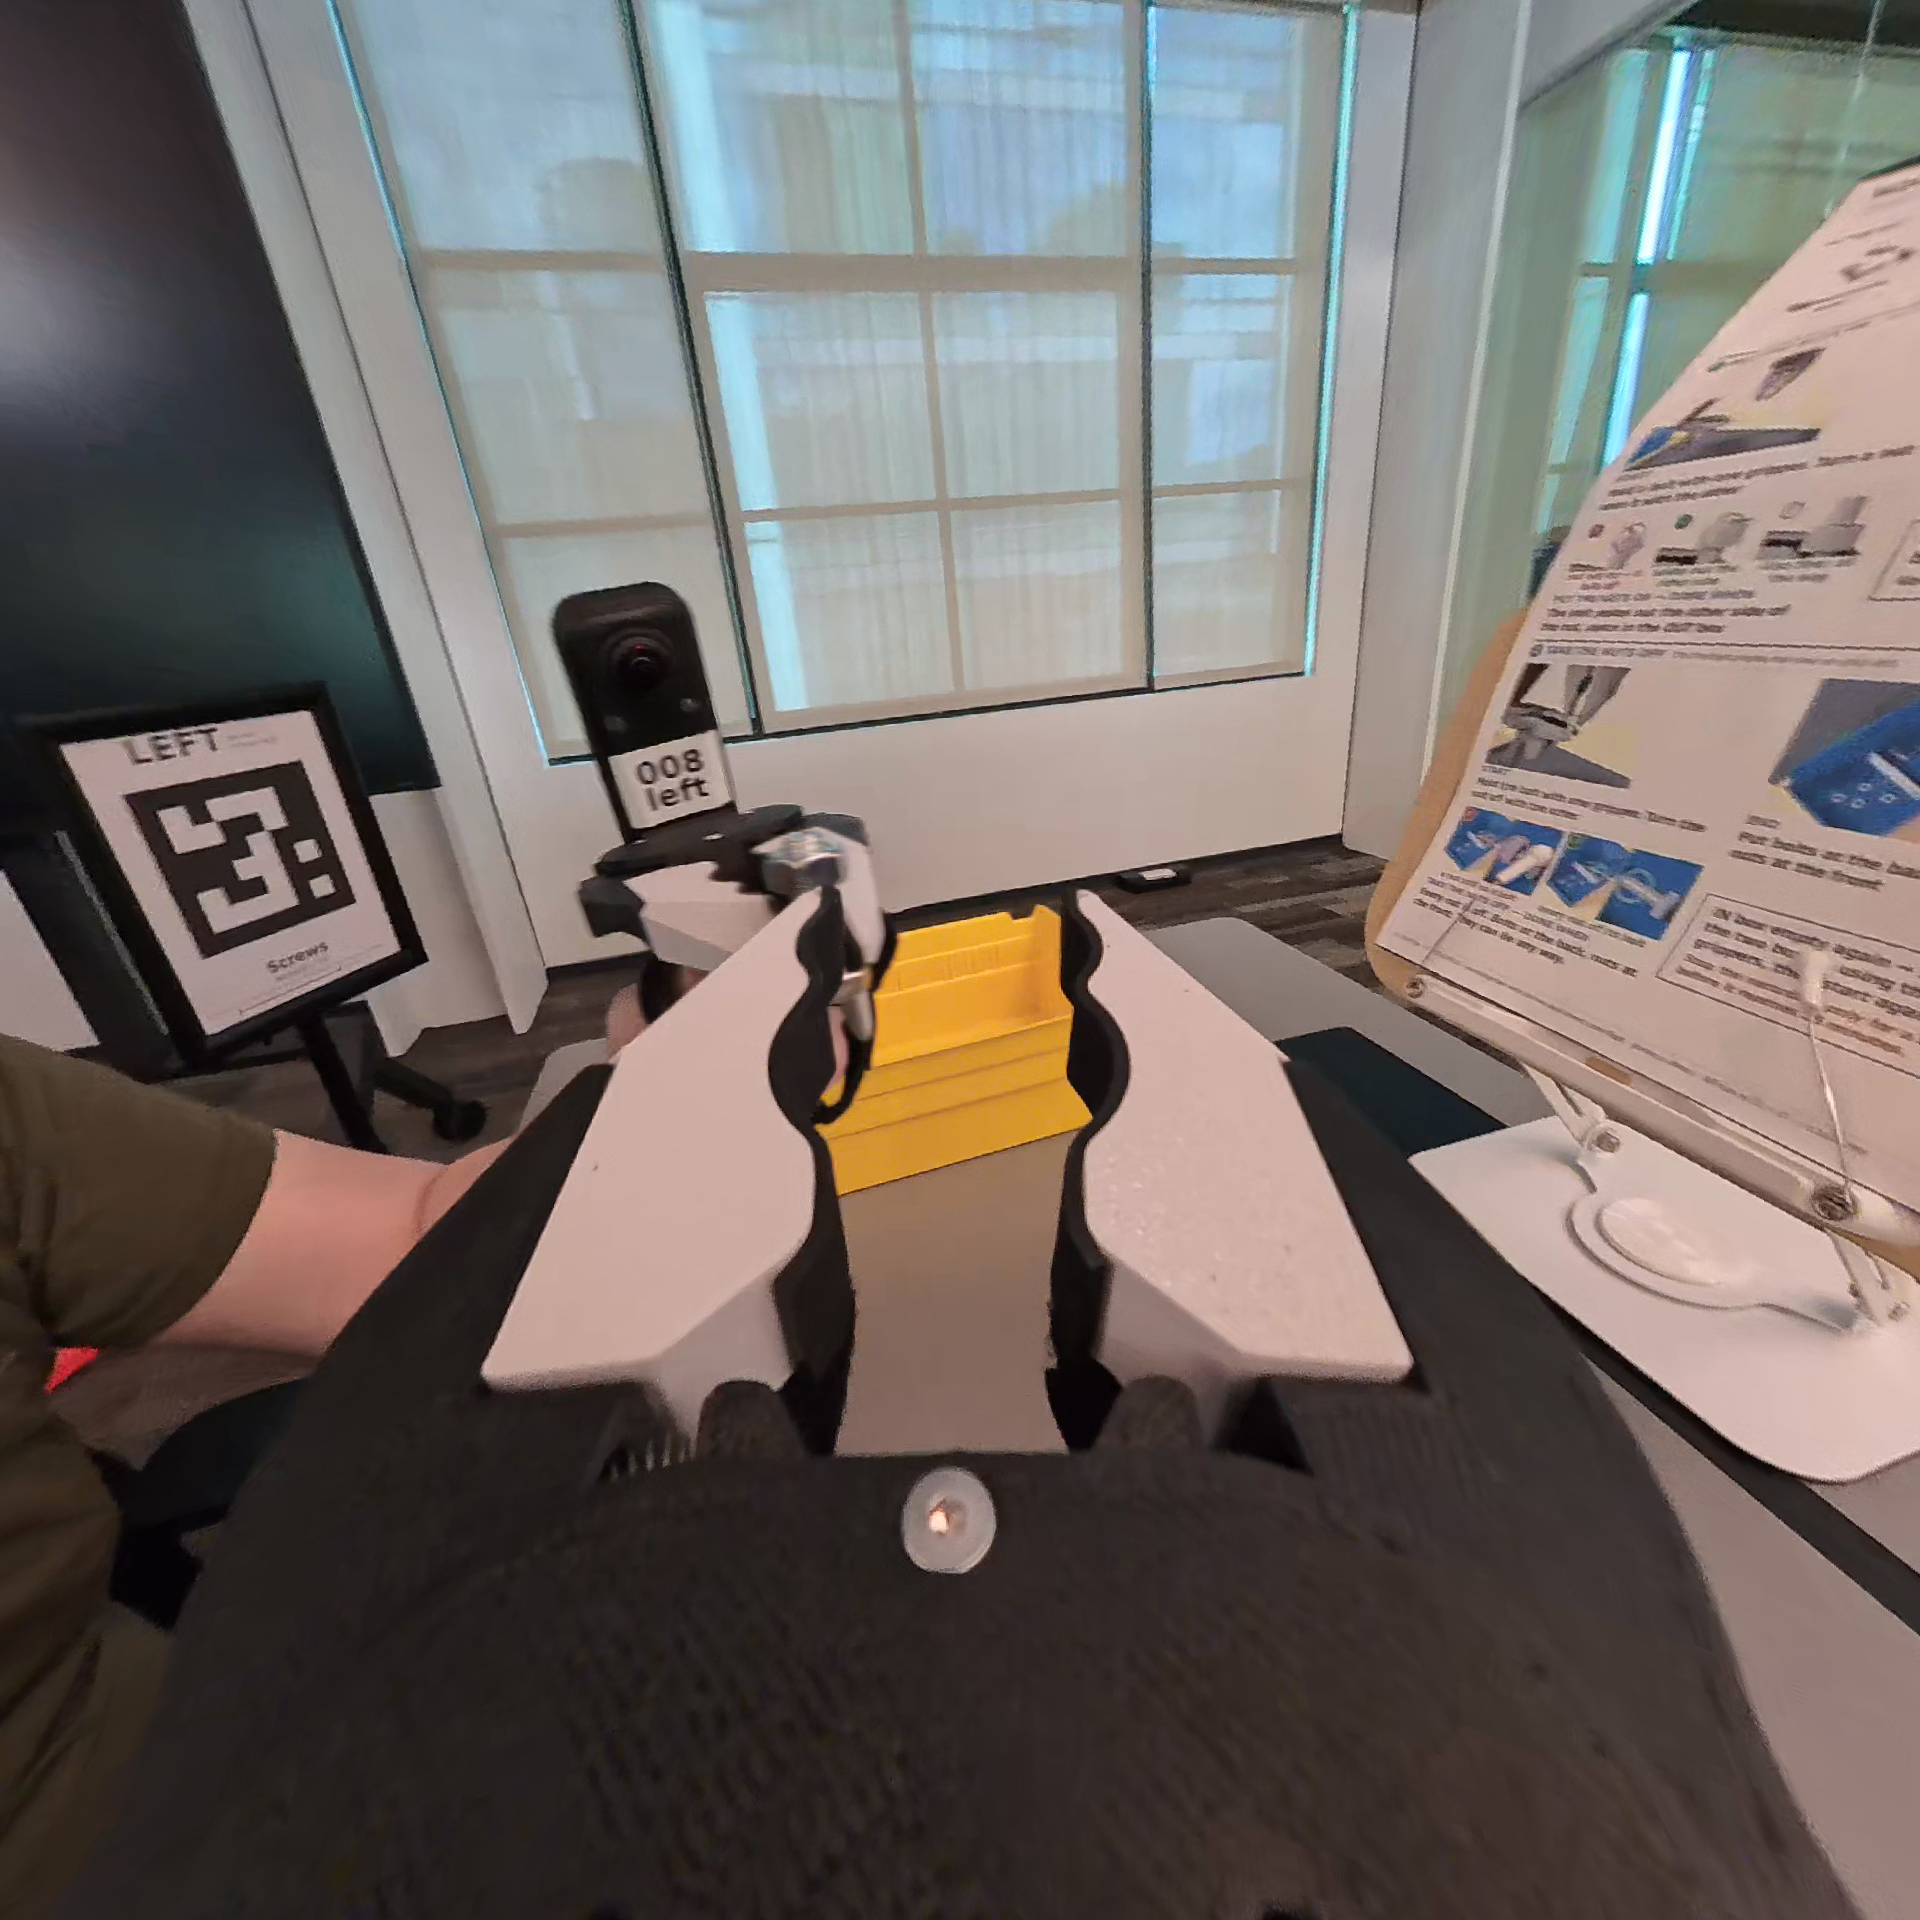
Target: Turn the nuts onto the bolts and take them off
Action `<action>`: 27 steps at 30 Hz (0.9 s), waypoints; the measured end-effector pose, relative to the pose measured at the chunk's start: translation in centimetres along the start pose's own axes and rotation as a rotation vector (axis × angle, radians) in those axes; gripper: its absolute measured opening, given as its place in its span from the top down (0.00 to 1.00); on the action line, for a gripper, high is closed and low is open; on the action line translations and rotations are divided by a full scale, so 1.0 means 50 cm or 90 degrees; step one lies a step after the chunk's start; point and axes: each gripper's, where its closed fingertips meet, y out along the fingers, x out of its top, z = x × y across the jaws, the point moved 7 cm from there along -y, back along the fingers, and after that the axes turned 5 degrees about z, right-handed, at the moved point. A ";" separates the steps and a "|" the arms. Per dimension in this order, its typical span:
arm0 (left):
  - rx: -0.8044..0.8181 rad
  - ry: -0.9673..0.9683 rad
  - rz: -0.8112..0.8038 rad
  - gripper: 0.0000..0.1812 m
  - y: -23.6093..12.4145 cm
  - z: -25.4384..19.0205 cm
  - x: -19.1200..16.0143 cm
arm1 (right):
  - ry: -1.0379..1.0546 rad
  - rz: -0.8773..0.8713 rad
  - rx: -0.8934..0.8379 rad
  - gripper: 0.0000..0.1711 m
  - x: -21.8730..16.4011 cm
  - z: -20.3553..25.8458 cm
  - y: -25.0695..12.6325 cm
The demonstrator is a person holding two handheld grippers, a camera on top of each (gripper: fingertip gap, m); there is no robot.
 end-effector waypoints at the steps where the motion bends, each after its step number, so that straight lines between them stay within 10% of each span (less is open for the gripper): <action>1: 0.002 -0.001 0.003 0.96 0.000 0.001 -0.001 | -0.005 0.005 0.011 0.75 0.002 0.011 0.004; 27: -0.016 -0.005 0.021 0.96 0.009 -0.010 -0.003 | -0.031 0.020 0.038 0.76 0.013 0.047 0.012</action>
